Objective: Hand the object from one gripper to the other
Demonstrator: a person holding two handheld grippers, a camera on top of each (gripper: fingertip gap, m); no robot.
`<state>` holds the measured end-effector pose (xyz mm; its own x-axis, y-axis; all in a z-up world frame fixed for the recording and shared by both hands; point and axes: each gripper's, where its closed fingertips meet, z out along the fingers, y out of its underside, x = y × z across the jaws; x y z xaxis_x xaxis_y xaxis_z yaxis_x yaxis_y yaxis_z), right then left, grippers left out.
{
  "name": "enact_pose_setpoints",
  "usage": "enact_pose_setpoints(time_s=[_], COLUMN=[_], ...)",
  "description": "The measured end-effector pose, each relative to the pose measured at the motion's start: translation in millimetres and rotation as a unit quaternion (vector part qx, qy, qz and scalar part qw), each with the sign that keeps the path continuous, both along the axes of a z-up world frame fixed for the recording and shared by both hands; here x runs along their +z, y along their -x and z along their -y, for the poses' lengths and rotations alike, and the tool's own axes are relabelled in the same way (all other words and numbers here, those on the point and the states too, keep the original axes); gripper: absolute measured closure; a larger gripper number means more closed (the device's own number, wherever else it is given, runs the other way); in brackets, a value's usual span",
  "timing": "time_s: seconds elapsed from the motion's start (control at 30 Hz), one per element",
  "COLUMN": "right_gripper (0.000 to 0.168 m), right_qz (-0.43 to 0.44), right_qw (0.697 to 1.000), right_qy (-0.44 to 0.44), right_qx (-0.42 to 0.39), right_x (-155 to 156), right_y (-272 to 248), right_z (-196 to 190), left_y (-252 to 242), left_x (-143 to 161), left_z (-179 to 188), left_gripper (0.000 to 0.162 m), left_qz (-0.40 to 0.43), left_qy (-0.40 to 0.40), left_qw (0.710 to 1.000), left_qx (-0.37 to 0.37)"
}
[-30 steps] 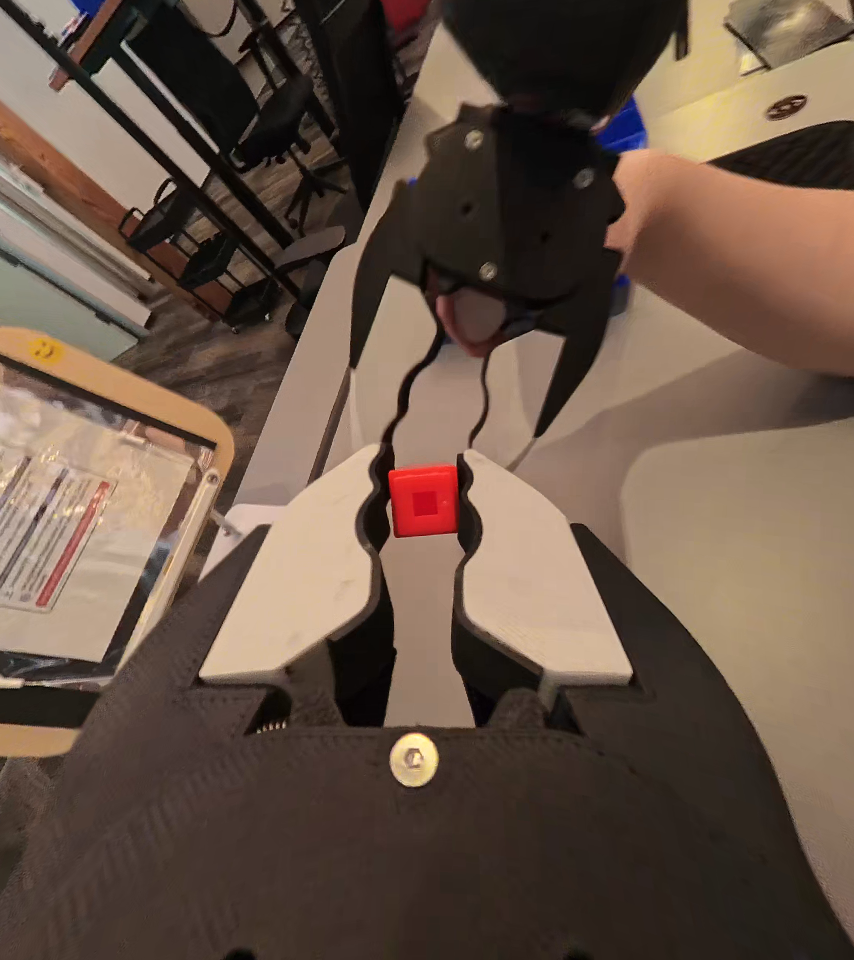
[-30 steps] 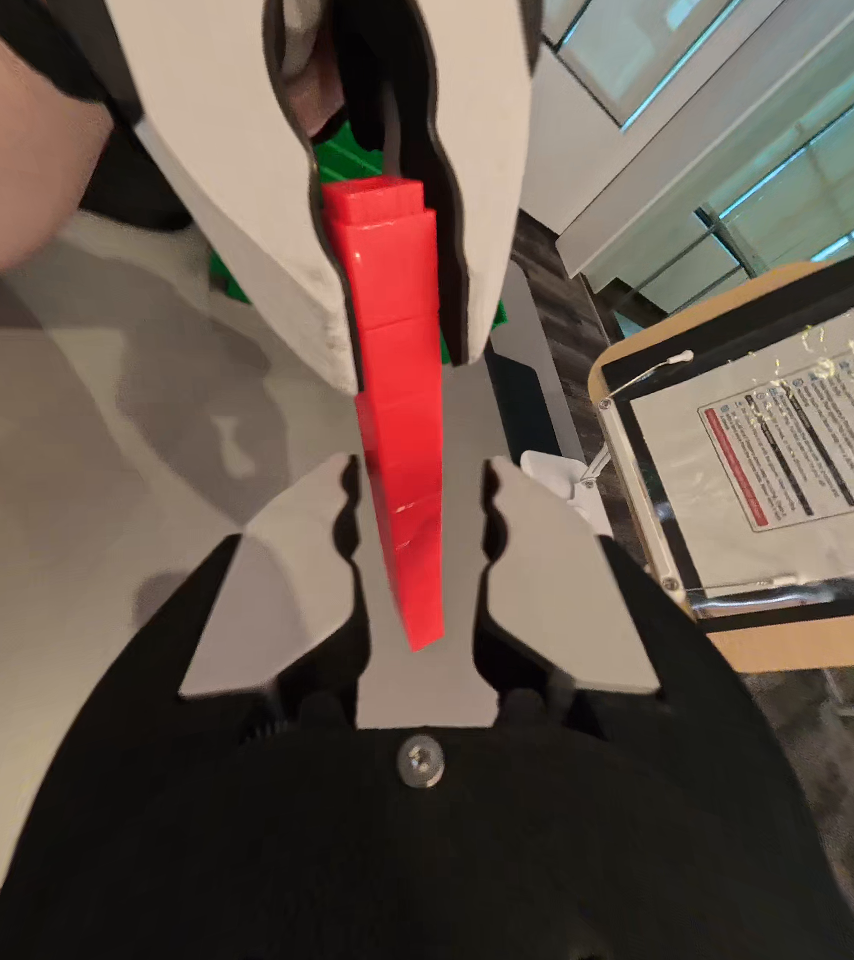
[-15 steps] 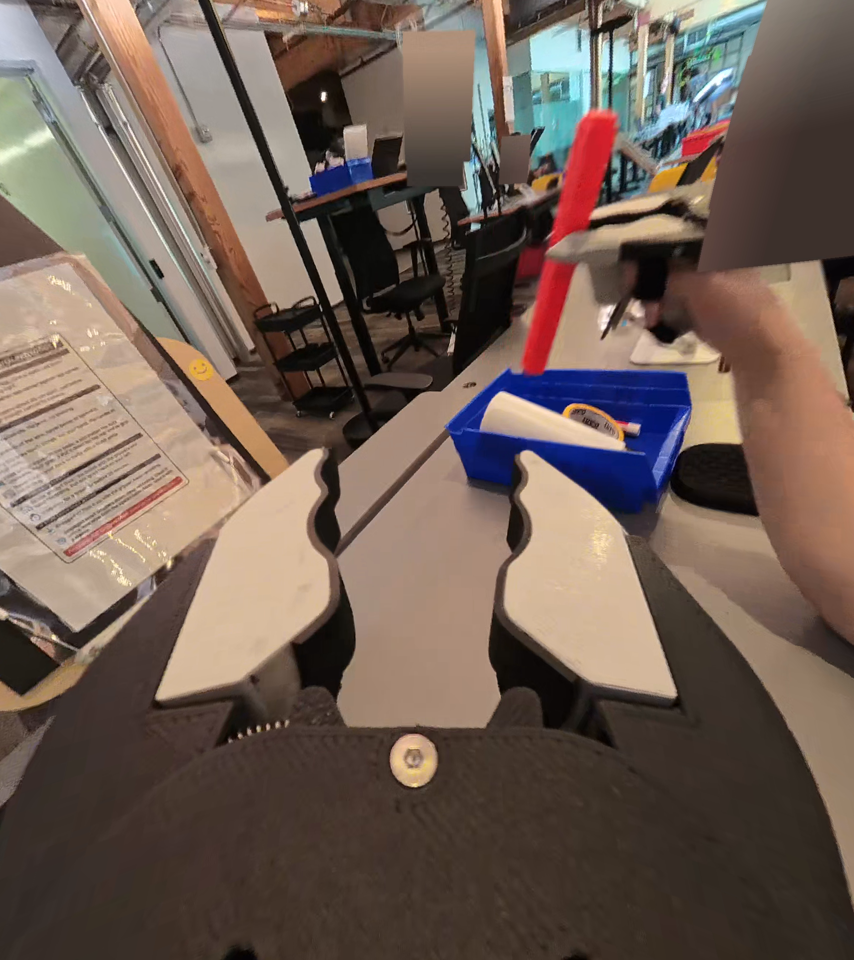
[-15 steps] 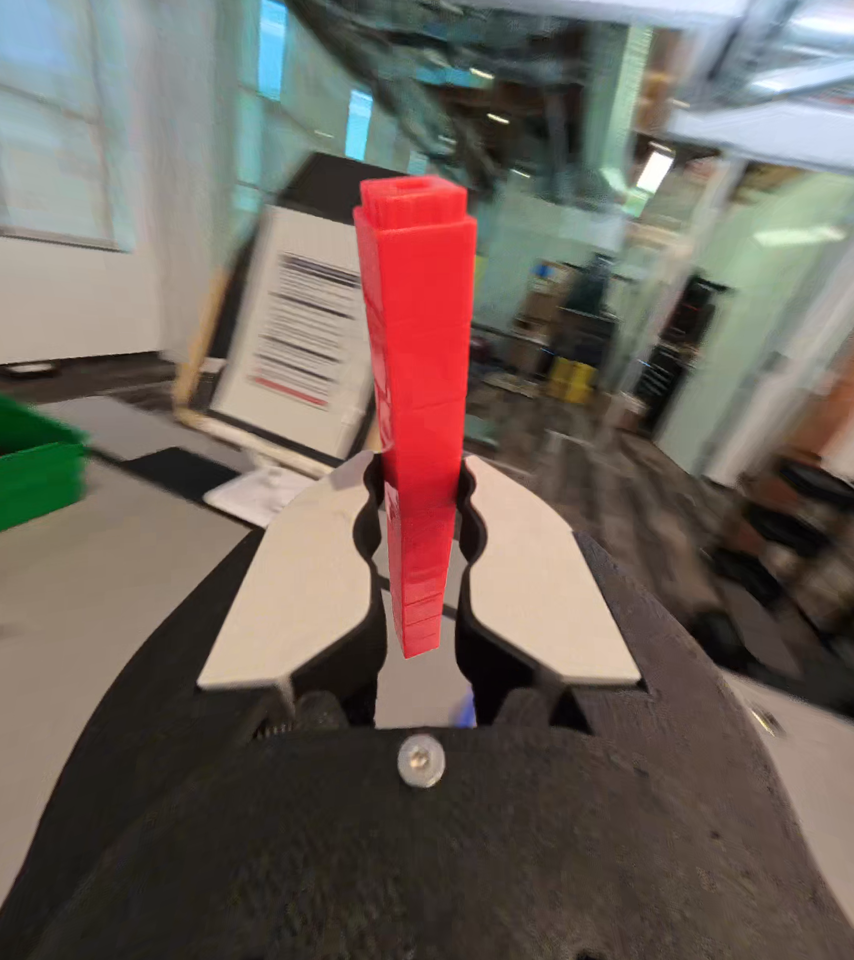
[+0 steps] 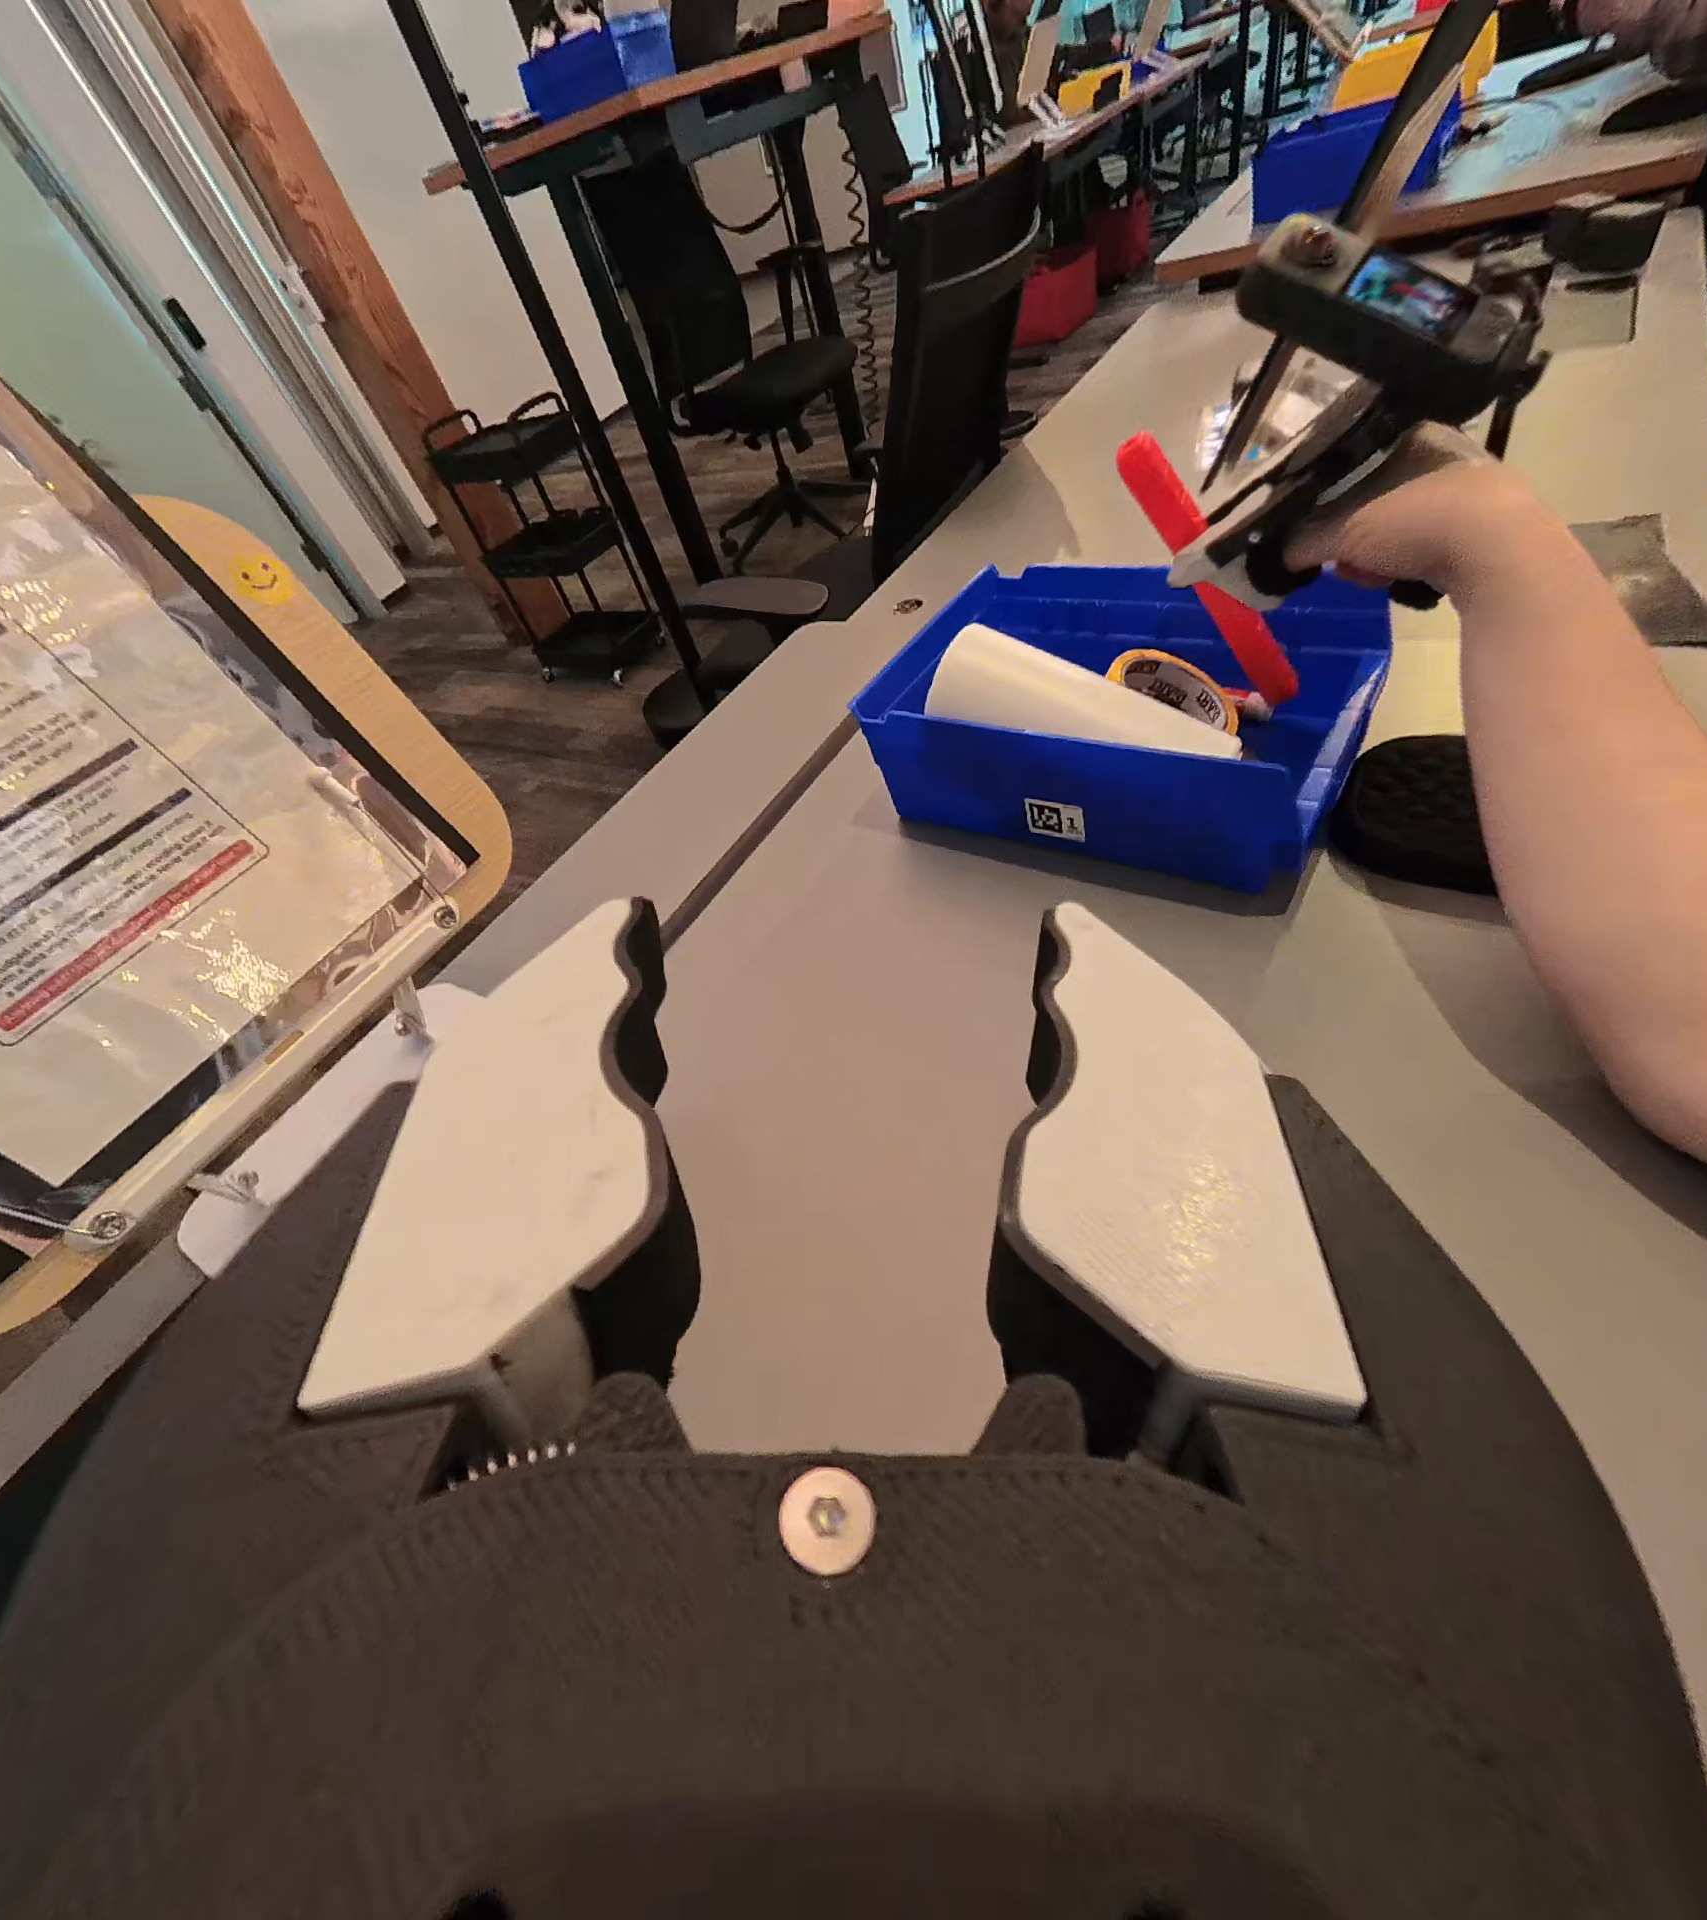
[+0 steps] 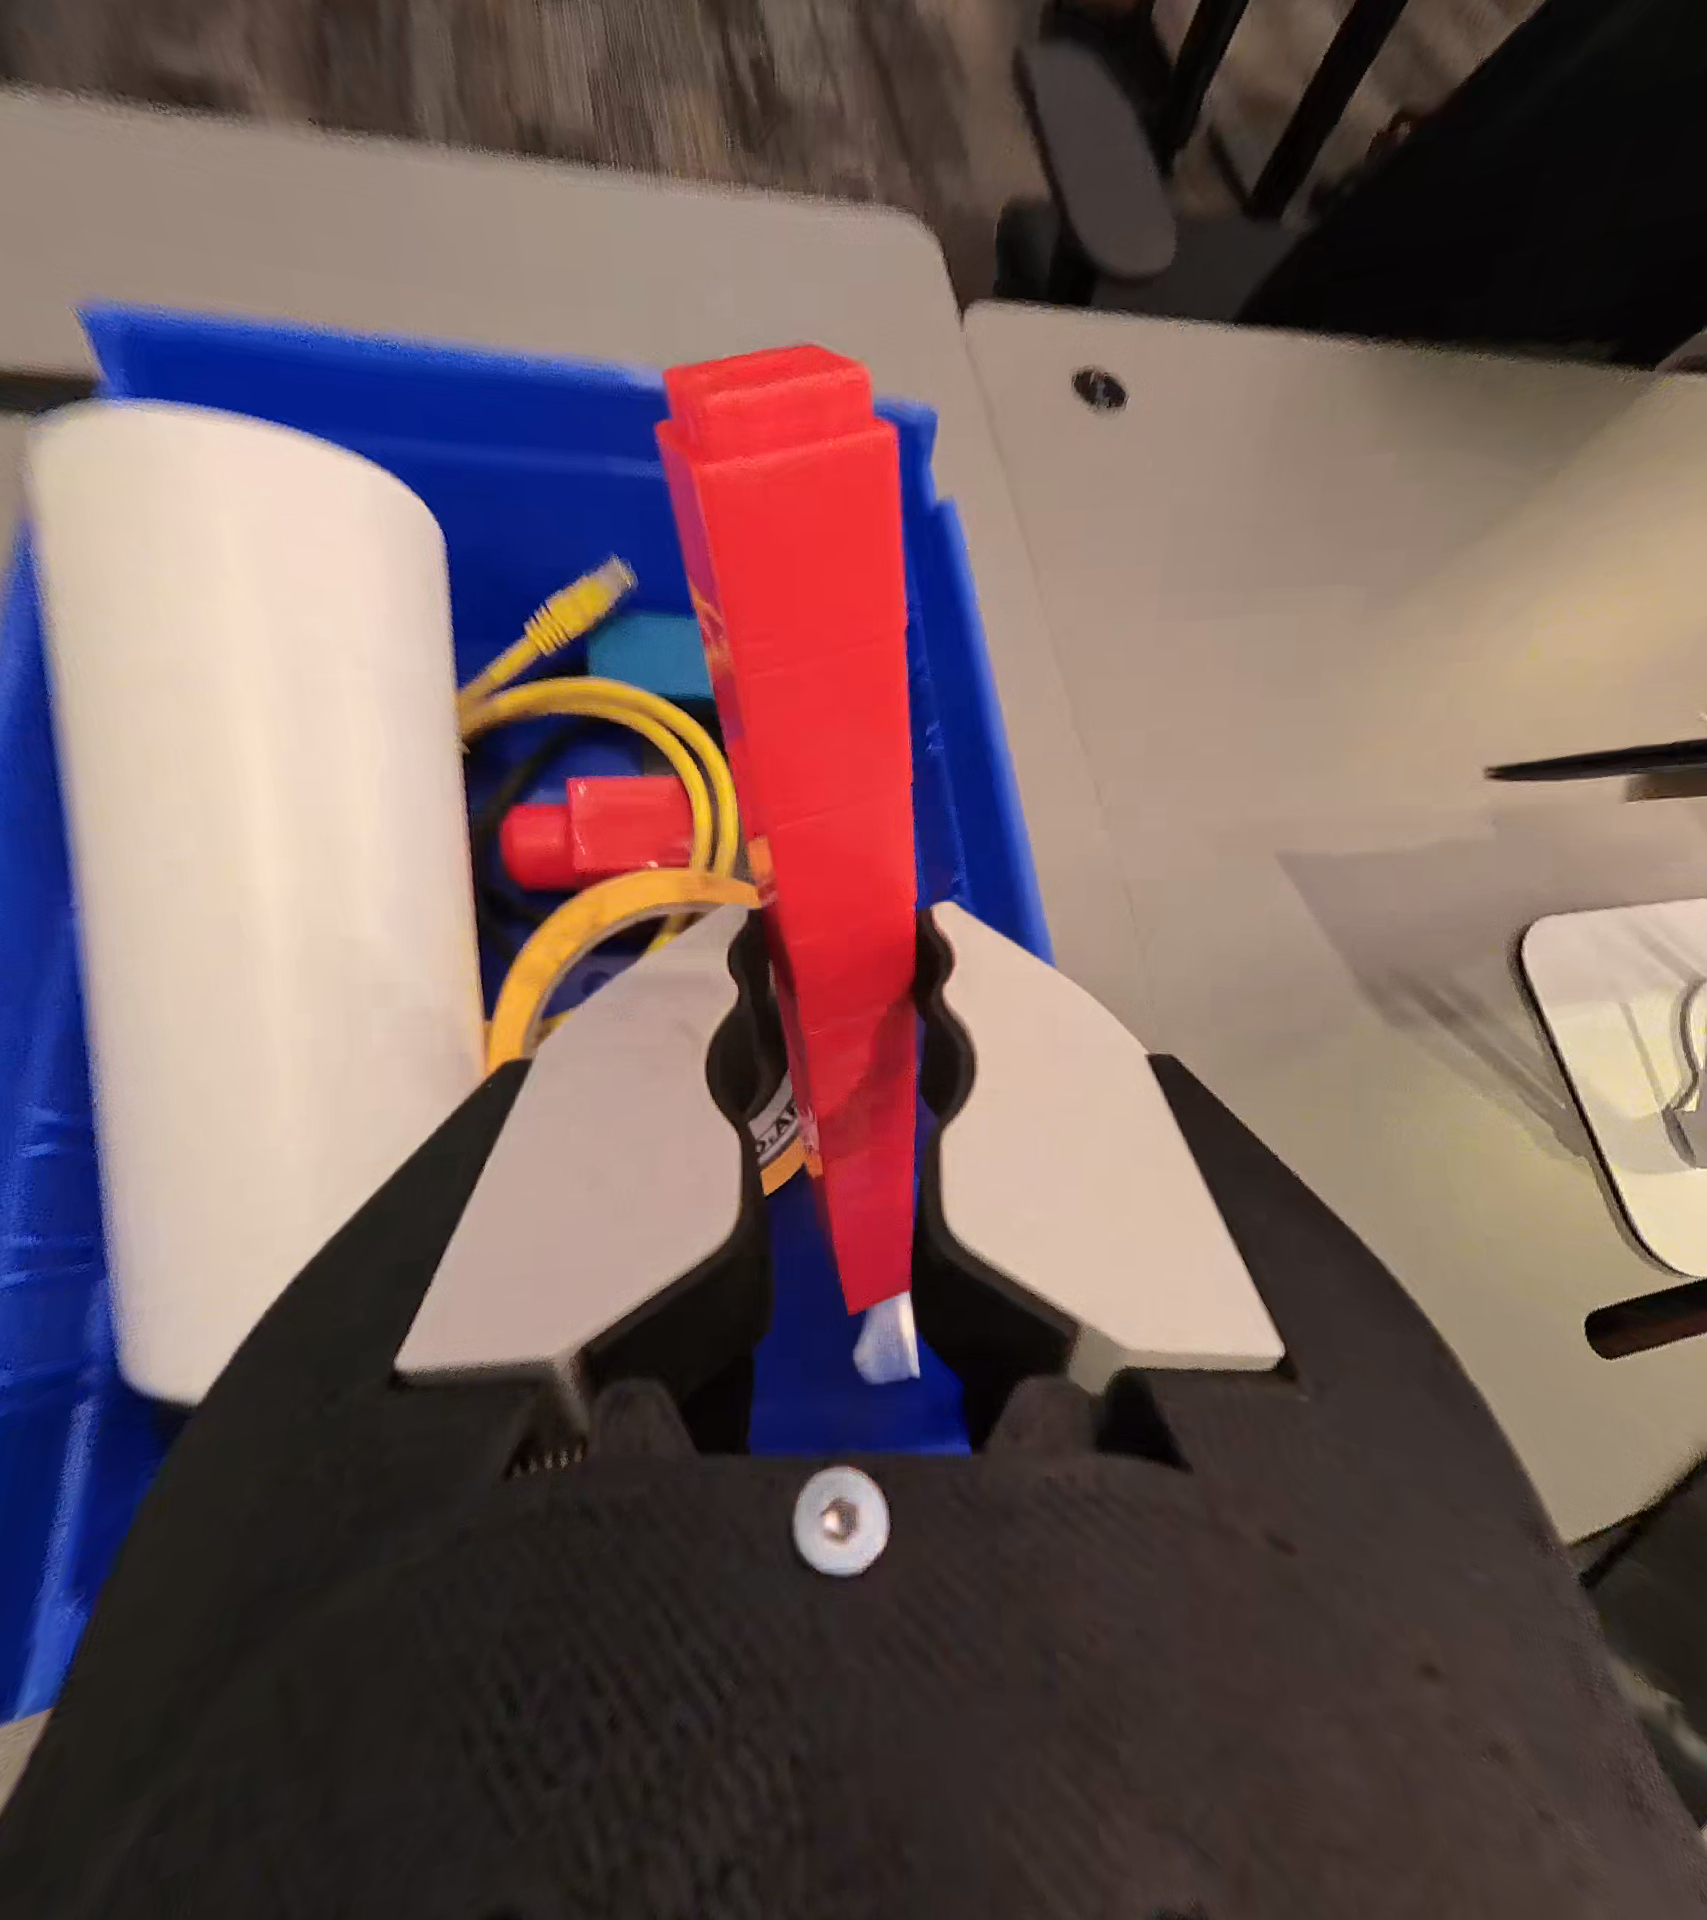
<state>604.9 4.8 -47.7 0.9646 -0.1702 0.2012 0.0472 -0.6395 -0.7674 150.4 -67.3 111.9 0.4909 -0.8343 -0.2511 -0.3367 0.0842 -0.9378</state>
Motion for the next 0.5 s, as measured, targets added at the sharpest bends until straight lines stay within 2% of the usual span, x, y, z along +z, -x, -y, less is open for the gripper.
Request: enact_pose_setpoints(time_s=[0.07,0.2,0.4,0.5], right_gripper=[0.140,0.140,0.134,0.128], right_qz=[0.025,0.083,0.069,0.076], right_qw=[0.999,0.995,0.996,0.995], right_qy=[0.027,0.038,0.050,0.044], right_qx=[-0.016,-0.034,-0.035,-0.038], right_x=[-16.5,-27.5,-44.6,-33.9], right_y=[-9.1,-24.2,-26.9,-27.8], right_z=[-6.3,-14.7,-20.2,-15.8], left_y=[-1.0,-2.7,-5.1,1.1], left_x=[-5.8,-10.7,-15.5,-15.4], left_z=[-1.1,-1.9,-0.8,-3.8], left_gripper=[0.094,0.094,0.094,0.094], left_qz=[-0.013,-0.029,-0.041,-0.046], left_qy=[0.008,0.007,0.012,0.012], left_qw=[1.000,1.000,0.999,0.999], left_qx=[0.000,0.002,-0.003,0.008])
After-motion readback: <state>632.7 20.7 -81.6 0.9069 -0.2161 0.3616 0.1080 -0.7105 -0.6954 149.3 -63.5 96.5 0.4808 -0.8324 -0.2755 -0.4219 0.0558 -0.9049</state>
